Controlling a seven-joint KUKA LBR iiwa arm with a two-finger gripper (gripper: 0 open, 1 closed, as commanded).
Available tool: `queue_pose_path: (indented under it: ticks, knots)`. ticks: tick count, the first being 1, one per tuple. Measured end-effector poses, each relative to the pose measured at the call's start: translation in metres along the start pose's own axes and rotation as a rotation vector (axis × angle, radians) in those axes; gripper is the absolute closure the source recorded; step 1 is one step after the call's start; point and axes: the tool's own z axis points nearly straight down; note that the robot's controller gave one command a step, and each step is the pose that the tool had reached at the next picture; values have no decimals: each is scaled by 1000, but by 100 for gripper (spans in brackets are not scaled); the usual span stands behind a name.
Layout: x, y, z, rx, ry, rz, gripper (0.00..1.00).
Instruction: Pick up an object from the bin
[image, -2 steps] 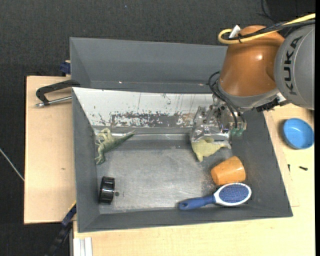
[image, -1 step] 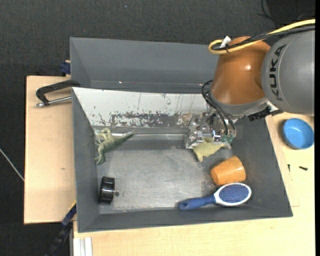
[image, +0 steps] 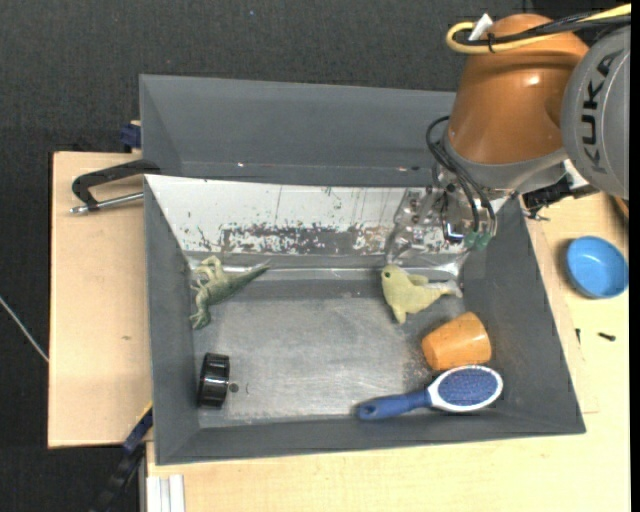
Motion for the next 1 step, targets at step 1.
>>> queue_pose_path:
  ticks: [1]
  knots:
    - [2,0,5,1,9,0,0]
